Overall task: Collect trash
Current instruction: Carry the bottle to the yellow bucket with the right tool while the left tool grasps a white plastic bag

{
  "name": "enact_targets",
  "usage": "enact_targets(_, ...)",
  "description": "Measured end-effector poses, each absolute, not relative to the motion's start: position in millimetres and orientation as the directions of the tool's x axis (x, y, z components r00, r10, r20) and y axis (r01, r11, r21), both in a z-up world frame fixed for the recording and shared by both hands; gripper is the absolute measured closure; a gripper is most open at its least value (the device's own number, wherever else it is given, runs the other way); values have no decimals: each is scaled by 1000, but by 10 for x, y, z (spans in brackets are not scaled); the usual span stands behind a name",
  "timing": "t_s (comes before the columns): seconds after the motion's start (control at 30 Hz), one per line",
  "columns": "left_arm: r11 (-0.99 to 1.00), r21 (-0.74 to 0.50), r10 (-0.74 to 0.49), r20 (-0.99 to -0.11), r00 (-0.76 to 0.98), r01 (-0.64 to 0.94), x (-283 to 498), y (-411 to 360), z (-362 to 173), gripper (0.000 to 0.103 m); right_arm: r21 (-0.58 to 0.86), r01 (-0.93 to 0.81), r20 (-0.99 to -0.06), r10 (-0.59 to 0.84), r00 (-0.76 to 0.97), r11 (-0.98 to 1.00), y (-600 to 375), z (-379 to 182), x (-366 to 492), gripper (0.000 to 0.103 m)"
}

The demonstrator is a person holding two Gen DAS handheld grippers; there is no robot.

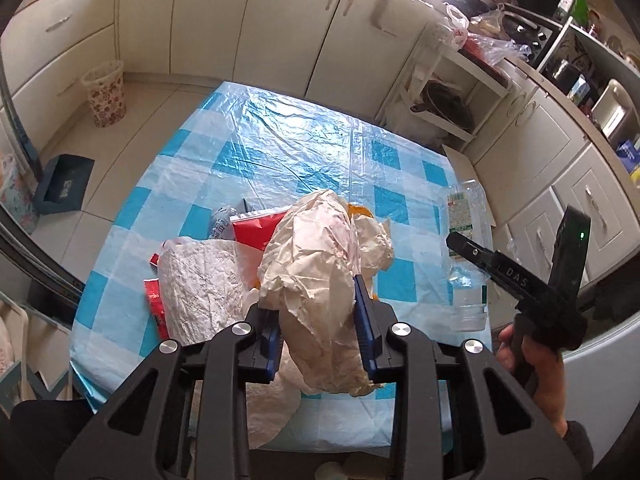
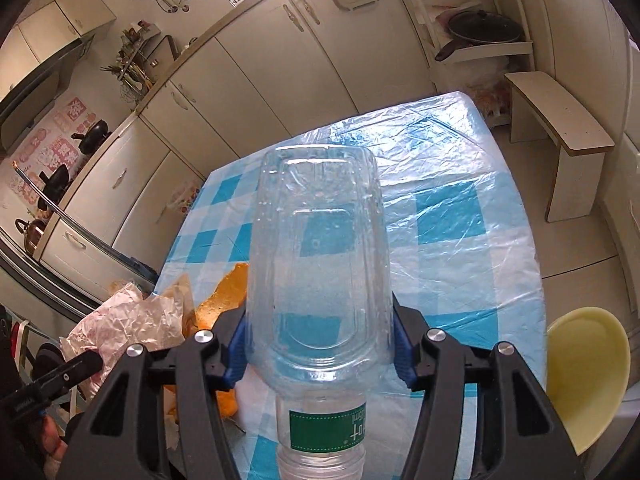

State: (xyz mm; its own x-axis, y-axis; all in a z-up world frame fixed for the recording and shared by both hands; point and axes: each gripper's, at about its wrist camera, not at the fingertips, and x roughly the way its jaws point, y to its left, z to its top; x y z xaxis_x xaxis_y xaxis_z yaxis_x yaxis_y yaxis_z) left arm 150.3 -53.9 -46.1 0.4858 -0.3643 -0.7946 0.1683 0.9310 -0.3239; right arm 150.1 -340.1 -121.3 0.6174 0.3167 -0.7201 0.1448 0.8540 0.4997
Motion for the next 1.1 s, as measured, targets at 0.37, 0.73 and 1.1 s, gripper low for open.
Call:
enact_targets(0.37,886,-430,-457,-746,485,174,1476,-565,-55,92,552,203,-677,294,675,808,-3854,-1127,1145,47)
enact_targets(0.73,927,-300,-373,-780,502,224,1369,-983,-23,98,531,413,-724,143,675,740,-4636,-1343,561,47)
enact_targets(1.1,869,-359,-491,-709,506,341,1145,-1245,305,99,482,682,-852,111,512,550,-5310,-2139,185,47)
